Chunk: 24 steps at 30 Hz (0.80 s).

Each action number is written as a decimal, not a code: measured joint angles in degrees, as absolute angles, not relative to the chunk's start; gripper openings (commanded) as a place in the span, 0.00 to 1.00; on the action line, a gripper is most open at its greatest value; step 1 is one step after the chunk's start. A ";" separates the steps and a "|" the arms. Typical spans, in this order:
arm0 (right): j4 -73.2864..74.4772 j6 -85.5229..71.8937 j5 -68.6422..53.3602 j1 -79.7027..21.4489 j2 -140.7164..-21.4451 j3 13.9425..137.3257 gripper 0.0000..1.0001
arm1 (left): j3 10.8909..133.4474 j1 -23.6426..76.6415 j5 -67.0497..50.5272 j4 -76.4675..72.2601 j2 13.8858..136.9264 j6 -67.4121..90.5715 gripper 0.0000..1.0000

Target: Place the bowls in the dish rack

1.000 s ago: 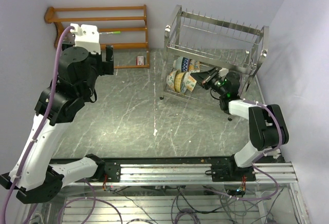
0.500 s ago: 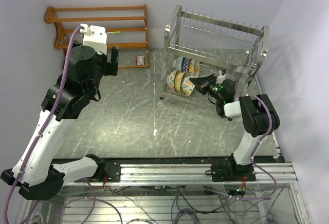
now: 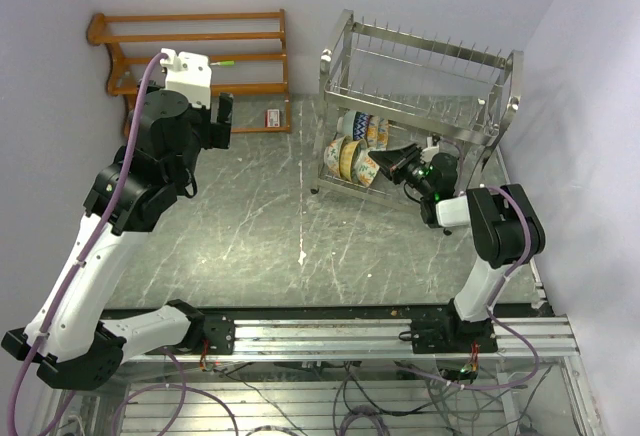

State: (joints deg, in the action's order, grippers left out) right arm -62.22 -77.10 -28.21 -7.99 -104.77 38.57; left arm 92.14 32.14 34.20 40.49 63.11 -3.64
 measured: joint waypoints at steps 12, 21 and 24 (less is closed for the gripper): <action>-50.22 -71.05 -25.91 -7.97 -102.26 40.40 0.54 | 91.44 32.14 33.71 40.47 62.43 -3.68 0.99; -45.08 -69.12 -25.02 -7.97 -100.75 41.36 0.70 | 91.42 32.14 33.12 40.47 62.13 -3.68 0.99; -43.22 -68.14 -24.43 -7.97 -98.74 41.50 0.71 | 91.42 32.14 32.95 40.47 62.13 -3.68 0.99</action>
State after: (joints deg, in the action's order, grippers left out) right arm -43.22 -68.14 -24.43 -7.97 -98.74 41.50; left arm 91.42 32.14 32.95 40.47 62.13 -3.68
